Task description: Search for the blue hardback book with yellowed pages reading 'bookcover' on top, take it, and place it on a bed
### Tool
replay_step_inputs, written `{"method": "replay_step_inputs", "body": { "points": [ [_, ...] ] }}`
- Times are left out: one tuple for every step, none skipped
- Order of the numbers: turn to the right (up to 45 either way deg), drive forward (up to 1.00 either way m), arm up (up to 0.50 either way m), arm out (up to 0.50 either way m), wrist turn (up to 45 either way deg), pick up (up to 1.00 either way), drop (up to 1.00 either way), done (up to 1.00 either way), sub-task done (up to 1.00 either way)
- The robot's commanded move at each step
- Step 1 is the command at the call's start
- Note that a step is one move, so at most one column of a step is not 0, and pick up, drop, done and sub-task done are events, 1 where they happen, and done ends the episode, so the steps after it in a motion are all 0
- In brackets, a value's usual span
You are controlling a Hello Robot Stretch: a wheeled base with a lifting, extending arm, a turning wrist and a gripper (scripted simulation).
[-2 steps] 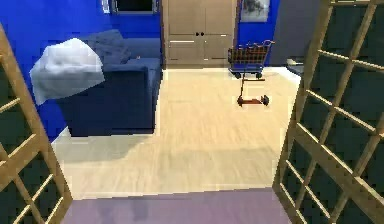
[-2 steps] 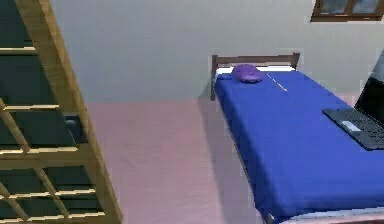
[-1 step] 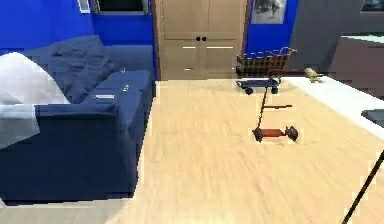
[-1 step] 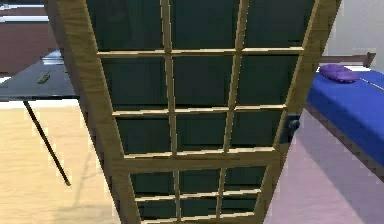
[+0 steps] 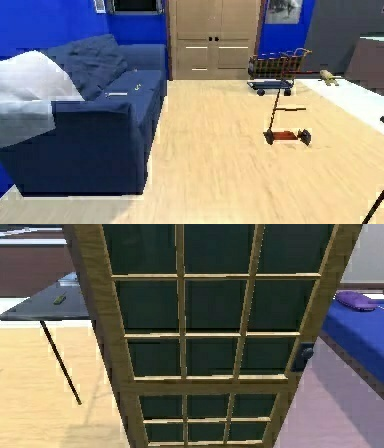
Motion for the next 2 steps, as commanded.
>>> {"method": "replay_step_inputs", "body": {
  "points": [
    [0.0,0.55,0.00,0.00,0.0,0.00,0.00,0.00,0.00],
    [45.0,0.00,0.00,0.00,0.0,0.00,0.00,0.00,0.00]
  ]
}}
